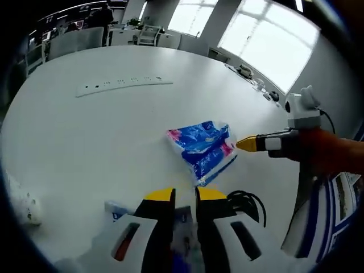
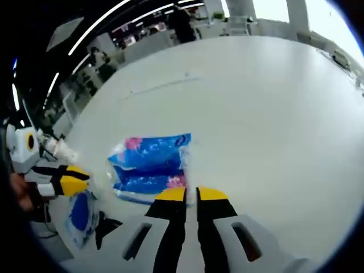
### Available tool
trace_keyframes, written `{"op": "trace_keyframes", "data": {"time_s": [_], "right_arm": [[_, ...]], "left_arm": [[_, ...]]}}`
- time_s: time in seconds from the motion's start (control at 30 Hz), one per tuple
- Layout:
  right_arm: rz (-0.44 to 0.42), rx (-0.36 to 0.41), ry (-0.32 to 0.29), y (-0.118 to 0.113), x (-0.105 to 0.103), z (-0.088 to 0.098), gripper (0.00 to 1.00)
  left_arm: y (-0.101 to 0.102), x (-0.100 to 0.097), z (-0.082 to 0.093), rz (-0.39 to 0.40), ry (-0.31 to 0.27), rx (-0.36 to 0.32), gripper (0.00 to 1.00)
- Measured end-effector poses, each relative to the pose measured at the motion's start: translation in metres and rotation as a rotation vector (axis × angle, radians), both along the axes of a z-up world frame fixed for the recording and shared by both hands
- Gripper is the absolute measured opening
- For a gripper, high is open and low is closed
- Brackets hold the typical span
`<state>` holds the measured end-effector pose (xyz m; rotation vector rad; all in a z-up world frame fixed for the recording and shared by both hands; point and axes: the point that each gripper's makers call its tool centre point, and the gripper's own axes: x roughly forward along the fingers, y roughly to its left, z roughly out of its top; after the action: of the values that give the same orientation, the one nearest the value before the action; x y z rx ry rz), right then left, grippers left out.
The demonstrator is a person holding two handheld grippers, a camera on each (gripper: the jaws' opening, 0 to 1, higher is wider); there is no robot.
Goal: Arrange the tabletop items into an orderly group along one side of the table until the central work area is clear of visible clutter.
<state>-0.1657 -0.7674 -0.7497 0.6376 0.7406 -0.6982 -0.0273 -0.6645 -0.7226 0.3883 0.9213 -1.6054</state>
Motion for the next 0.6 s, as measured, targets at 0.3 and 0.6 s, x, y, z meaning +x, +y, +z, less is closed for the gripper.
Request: {"op": "trace_keyframes", "data": {"time_s": [0.3, 0.6], "right_arm": [[0.027, -0.009, 0.019, 0.004, -0.009, 0.007, 0.00], [0.122, -0.050, 0.023, 0.016, -0.001, 0.020, 0.00]], "left_arm": [[0.029, 0.020, 0.006, 0.036, -0.023, -0.008, 0.10], [0.055, 0.035, 0.019, 0.084, -0.005, -0.038, 0.11]]}}
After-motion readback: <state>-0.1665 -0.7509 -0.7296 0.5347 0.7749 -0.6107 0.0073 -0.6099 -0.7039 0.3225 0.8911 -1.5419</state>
